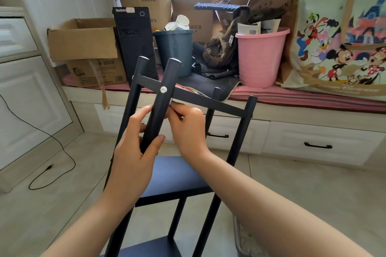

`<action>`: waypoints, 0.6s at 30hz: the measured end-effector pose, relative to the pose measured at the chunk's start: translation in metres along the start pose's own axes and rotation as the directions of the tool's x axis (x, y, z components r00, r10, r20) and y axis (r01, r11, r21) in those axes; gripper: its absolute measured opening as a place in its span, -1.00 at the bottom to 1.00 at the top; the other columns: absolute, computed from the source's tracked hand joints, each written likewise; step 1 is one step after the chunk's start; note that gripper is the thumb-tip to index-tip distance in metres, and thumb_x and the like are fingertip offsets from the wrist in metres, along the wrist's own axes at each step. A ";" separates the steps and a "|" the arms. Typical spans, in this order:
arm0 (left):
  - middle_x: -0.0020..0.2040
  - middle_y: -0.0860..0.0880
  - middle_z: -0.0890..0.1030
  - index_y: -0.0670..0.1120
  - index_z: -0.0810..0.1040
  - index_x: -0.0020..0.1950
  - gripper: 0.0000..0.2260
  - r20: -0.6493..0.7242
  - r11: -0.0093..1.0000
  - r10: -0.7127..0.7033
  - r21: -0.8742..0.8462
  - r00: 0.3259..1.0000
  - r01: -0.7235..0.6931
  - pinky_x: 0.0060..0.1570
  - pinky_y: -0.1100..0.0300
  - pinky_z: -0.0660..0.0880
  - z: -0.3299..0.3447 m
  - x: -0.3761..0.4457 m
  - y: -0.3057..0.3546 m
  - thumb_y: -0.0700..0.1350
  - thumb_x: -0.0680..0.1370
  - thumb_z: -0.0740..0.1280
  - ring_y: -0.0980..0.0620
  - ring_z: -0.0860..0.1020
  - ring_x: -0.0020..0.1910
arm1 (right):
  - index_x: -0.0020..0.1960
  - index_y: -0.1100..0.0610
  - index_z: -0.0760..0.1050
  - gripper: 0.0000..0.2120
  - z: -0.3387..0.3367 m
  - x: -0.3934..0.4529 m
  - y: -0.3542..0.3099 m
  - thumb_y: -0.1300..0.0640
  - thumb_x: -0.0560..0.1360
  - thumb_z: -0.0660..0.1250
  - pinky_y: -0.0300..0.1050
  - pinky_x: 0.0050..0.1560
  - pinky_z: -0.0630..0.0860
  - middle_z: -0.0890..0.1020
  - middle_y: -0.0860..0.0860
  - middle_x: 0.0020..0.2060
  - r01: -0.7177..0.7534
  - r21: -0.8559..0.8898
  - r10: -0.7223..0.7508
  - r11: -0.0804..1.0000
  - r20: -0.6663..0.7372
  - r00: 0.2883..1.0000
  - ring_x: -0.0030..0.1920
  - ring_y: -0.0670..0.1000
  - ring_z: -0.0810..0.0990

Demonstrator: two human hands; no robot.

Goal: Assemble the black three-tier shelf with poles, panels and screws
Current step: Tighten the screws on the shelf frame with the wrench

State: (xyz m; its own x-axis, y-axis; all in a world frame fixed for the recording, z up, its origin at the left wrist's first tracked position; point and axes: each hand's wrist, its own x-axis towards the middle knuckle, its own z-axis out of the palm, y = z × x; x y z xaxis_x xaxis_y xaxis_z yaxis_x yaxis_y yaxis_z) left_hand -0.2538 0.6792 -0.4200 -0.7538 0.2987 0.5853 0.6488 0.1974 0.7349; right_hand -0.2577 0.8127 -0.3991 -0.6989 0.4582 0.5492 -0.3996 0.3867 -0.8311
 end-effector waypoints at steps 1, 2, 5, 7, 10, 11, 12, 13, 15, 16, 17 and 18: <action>-0.05 0.14 0.55 0.38 0.29 0.41 -0.46 -0.006 1.000 -0.003 -0.004 1.000 0.003 -0.04 -0.08 0.58 0.000 0.001 -0.001 -0.13 0.59 0.36 0.02 0.58 -0.13 | -0.06 0.23 0.69 -0.82 0.004 0.000 0.000 0.22 0.59 0.32 -0.35 -0.17 0.46 0.67 -0.02 -0.28 0.002 0.028 -0.001 1.000 -0.011 1.000 -0.27 -0.15 0.57; -0.05 0.15 0.55 0.38 0.30 0.41 -0.46 -0.011 1.000 -0.009 -0.010 1.000 0.009 -0.04 -0.08 0.58 -0.001 0.001 -0.002 -0.14 0.59 0.36 0.01 0.58 -0.13 | -0.07 0.24 0.68 -0.83 0.008 0.000 0.001 0.23 0.59 0.32 -0.38 -0.18 0.43 0.64 -0.04 -0.31 0.006 0.050 -0.005 0.999 -0.021 1.000 -0.30 -0.16 0.54; -0.06 0.19 0.55 0.43 0.30 0.38 -0.44 -0.008 0.999 -0.031 -0.041 0.999 0.031 -0.08 -0.11 0.59 -0.004 0.004 -0.004 -0.16 0.59 0.36 -0.01 0.58 -0.18 | -0.06 0.26 0.66 -0.84 0.021 0.004 0.005 0.23 0.59 0.33 -0.40 -0.18 0.40 0.60 -0.06 -0.32 0.028 0.058 -0.025 0.998 -0.055 0.998 -0.31 -0.17 0.50; -0.07 0.20 0.56 0.42 0.31 0.38 -0.44 -0.005 0.998 -0.027 -0.061 1.000 0.027 -0.13 -0.10 0.59 -0.006 0.004 -0.006 -0.17 0.59 0.36 -0.02 0.57 -0.22 | -0.07 0.28 0.65 -0.85 0.028 0.007 0.007 0.24 0.58 0.33 -0.41 -0.18 0.39 0.58 -0.06 -0.32 0.035 0.058 -0.031 0.998 -0.079 0.996 -0.31 -0.17 0.49; -0.10 0.19 0.55 0.41 0.31 0.38 -0.44 -0.010 0.997 -0.025 -0.076 1.000 0.024 -0.16 -0.11 0.60 -0.009 0.007 -0.009 -0.17 0.59 0.36 -0.03 0.56 -0.25 | -0.08 0.26 0.65 -0.86 0.037 0.011 0.010 0.24 0.58 0.33 -0.38 -0.16 0.41 0.58 -0.06 -0.31 0.056 0.077 -0.047 0.995 -0.117 0.992 -0.29 -0.16 0.49; -0.11 0.17 0.54 0.43 0.32 0.37 -0.44 -0.015 0.997 -0.026 -0.076 1.000 0.025 -0.16 -0.13 0.59 -0.010 0.008 -0.010 -0.16 0.59 0.36 -0.03 0.56 -0.26 | -0.08 0.26 0.65 -0.86 0.039 0.012 0.011 0.24 0.58 0.34 -0.36 -0.17 0.41 0.57 -0.07 -0.32 0.060 0.087 -0.049 0.994 -0.127 0.991 -0.30 -0.15 0.48; -0.11 0.16 0.53 0.44 0.32 0.37 -0.44 -0.020 0.997 -0.025 -0.074 1.000 0.023 -0.16 -0.13 0.59 -0.011 0.008 -0.011 -0.16 0.58 0.36 -0.03 0.55 -0.26 | -0.09 0.26 0.65 -0.85 0.041 0.013 0.012 0.24 0.58 0.34 -0.35 -0.18 0.40 0.55 -0.10 -0.34 0.061 0.093 -0.048 0.994 -0.133 0.990 -0.31 -0.15 0.46; -0.12 0.15 0.53 0.45 0.31 0.36 -0.44 -0.024 0.997 -0.022 -0.073 0.999 0.020 -0.16 -0.14 0.59 -0.012 0.008 -0.012 -0.16 0.58 0.36 -0.04 0.55 -0.26 | -0.11 0.26 0.64 -0.85 0.043 0.013 0.012 0.24 0.58 0.34 -0.36 -0.19 0.38 0.53 -0.13 -0.36 0.056 0.097 -0.043 0.994 -0.133 0.990 -0.32 -0.15 0.45; -0.12 0.15 0.53 0.45 0.31 0.37 -0.44 -0.029 0.998 -0.015 -0.069 0.999 0.013 -0.17 -0.14 0.58 -0.012 0.008 -0.014 -0.15 0.59 0.35 -0.04 0.55 -0.26 | -0.12 0.26 0.63 -0.85 0.046 0.013 0.011 0.25 0.58 0.33 -0.40 -0.22 0.35 0.51 -0.15 -0.38 0.046 0.090 -0.036 0.995 -0.115 0.993 -0.34 -0.15 0.45; -0.12 0.16 0.53 0.45 0.30 0.37 -0.44 -0.030 0.998 -0.012 -0.066 0.999 0.010 -0.17 -0.13 0.58 -0.012 0.008 -0.015 -0.15 0.59 0.35 -0.04 0.55 -0.26 | -0.12 0.27 0.63 -0.85 0.047 0.013 0.010 0.26 0.58 0.33 -0.41 -0.22 0.35 0.53 -0.12 -0.37 0.047 0.074 -0.039 0.996 -0.101 0.994 -0.34 -0.15 0.45; -0.12 0.17 0.54 0.44 0.30 0.37 -0.45 -0.032 0.998 -0.007 -0.063 0.999 0.005 -0.18 -0.12 0.58 -0.012 0.009 -0.016 -0.15 0.60 0.34 -0.04 0.55 -0.26 | -0.11 0.28 0.63 -0.85 0.047 0.013 0.009 0.27 0.58 0.33 -0.40 -0.22 0.37 0.56 -0.07 -0.34 0.052 0.056 -0.047 0.997 -0.087 0.995 -0.33 -0.14 0.47; -0.12 0.19 0.55 0.43 0.30 0.38 -0.45 -0.037 0.998 -0.003 -0.058 0.999 0.001 -0.18 -0.11 0.58 -0.012 0.009 -0.016 -0.15 0.60 0.34 -0.03 0.55 -0.26 | -0.09 0.29 0.63 -0.86 0.047 0.013 0.009 0.28 0.58 0.32 -0.36 -0.23 0.41 0.60 0.00 -0.31 0.055 0.043 -0.052 0.998 -0.072 0.996 -0.31 -0.11 0.50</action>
State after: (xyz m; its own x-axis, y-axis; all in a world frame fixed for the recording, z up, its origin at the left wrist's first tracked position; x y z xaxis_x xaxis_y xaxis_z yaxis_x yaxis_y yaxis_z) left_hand -0.2721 0.6678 -0.4224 -0.7593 0.2638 0.5949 0.6407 0.1434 0.7543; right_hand -0.2979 0.7845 -0.4033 -0.6327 0.4936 0.5967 -0.4630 0.3765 -0.8024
